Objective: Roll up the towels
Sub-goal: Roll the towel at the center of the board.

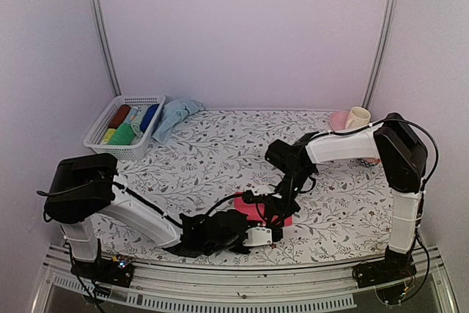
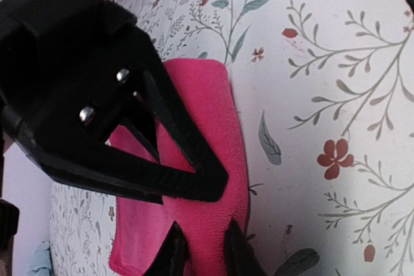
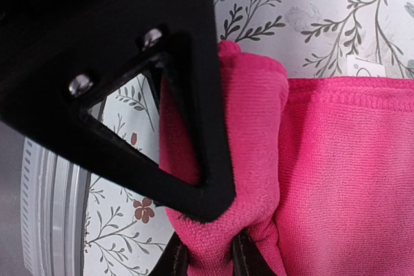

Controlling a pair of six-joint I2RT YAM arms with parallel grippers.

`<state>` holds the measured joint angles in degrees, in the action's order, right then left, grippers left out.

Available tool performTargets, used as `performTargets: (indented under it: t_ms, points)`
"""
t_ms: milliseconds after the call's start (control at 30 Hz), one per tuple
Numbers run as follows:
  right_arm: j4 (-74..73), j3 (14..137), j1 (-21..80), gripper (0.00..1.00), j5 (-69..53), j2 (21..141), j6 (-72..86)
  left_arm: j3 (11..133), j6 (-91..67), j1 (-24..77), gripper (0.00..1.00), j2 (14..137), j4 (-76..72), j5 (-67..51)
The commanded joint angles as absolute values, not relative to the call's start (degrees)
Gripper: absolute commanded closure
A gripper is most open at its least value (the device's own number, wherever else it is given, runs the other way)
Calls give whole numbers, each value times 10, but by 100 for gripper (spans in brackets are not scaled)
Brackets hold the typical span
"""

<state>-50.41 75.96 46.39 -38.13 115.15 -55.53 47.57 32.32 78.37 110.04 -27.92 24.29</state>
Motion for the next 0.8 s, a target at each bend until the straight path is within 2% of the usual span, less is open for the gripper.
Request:
performTargets:
  t_ms: [0, 100, 200, 400, 767]
  points:
    - [-547, 745, 473, 77, -362, 1173, -557, 485, 295, 786, 92, 1117, -246, 229]
    - [-529, 735, 473, 67, -343, 1140, -553, 499, 266, 783, 99, 1120, -210, 197]
    - [-508, 717, 465, 56, -329, 1093, -553, 502, 227, 775, 100, 1121, -182, 162]
    - [-485, 672, 428, 41, -315, 1007, -574, 491, 144, 748, 100, 1108, -162, 86]
    - [-351, 510, 401, 35, -264, 813, -628, 540, 38, 659, 100, 1121, -89, -111]
